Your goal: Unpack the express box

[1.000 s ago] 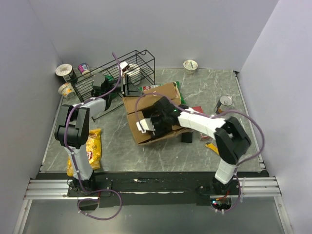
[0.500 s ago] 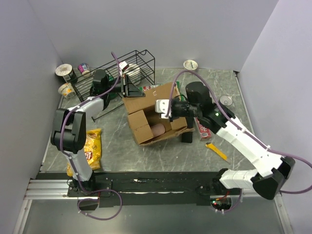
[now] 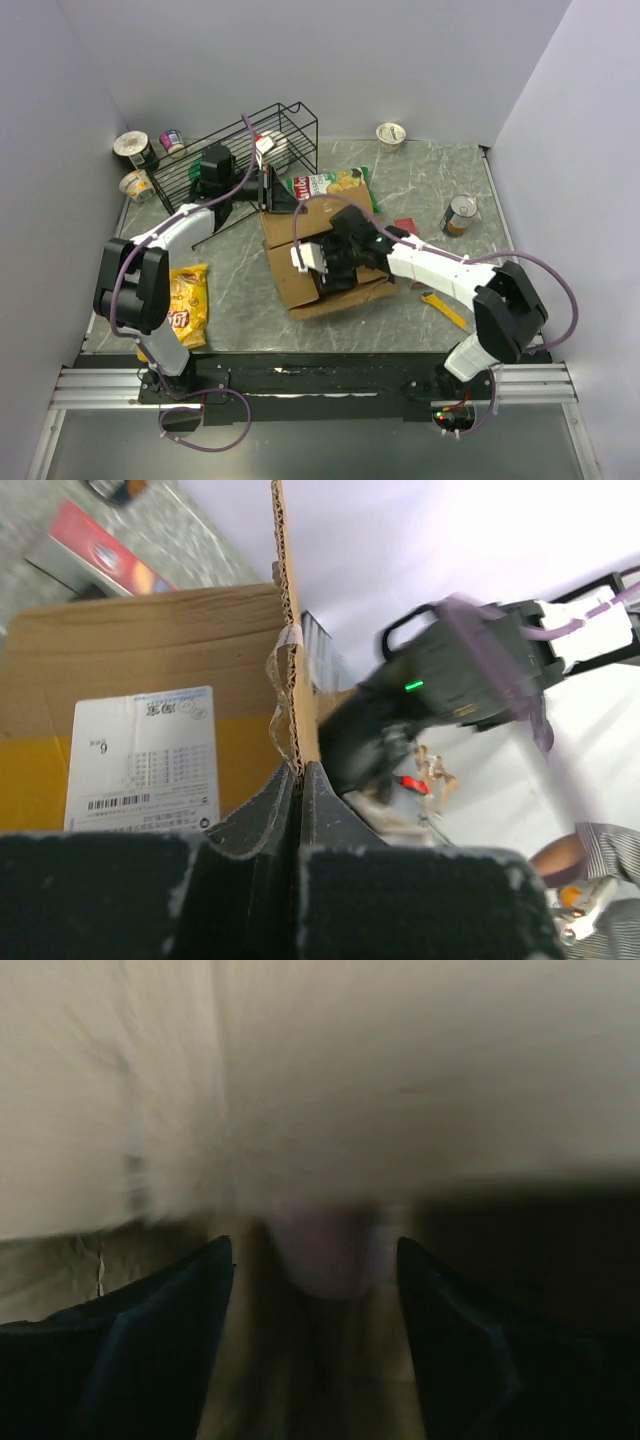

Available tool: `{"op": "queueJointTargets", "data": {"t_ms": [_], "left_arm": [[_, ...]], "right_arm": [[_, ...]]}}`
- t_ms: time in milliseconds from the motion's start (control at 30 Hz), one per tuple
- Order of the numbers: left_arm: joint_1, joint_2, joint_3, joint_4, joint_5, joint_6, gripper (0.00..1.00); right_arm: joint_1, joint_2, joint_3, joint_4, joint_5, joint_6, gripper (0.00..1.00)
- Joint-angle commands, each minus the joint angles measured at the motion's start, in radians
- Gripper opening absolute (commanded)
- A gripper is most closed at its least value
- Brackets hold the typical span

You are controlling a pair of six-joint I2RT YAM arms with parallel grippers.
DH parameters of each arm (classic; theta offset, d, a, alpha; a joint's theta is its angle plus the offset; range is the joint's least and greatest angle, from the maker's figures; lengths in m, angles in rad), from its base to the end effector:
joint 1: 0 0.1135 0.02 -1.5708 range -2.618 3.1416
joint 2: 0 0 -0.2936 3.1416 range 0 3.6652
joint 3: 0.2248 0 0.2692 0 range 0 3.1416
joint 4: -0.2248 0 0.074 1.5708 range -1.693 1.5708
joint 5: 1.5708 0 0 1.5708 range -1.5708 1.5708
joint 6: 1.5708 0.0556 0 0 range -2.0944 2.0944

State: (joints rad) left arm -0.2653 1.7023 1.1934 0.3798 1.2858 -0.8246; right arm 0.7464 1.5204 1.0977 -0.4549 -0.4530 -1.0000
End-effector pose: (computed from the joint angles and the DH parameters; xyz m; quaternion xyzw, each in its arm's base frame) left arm 0.3776 -0.1579 0.3176 0.2144 0.6871 -0.6590 0.2183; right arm 0.2392 0.2544 0.2584 -0.7514 0.5303 0.1677 0.3551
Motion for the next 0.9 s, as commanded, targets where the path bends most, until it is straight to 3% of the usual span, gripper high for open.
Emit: {"op": "queueJointTargets", "data": {"t_ms": [0, 67, 267, 500, 767, 867], "left_arm": [[-0.012, -0.018, -0.089, 0.094, 0.026, -0.057, 0.01], [-0.012, -0.016, -0.112, 0.139, 0.029, -0.091, 0.01], [-0.011, 0.013, -0.054, 0.048, 0.041, -0.042, 0.01], [-0.011, 0.075, -0.037, 0.229, 0.078, -0.209, 0.01], [-0.006, 0.126, -0.018, 0.332, 0.083, -0.289, 0.01], [-0.006, 0.135, -0.014, 0.378, 0.079, -0.33, 0.01]], "right_arm": [[0.021, 0.02, -0.038, 0.078, 0.048, -0.104, 0.76], [0.019, 0.058, -0.027, 0.067, 0.053, -0.109, 0.78], [0.019, 0.13, -0.018, 0.068, 0.066, -0.123, 0.87], [0.025, 0.279, -0.022, 0.133, 0.2, -0.186, 0.87], [0.03, 0.429, 0.051, -0.02, 0.255, -0.295, 0.68], [0.047, 0.432, 0.001, 0.03, 0.313, -0.316, 0.59]]}}
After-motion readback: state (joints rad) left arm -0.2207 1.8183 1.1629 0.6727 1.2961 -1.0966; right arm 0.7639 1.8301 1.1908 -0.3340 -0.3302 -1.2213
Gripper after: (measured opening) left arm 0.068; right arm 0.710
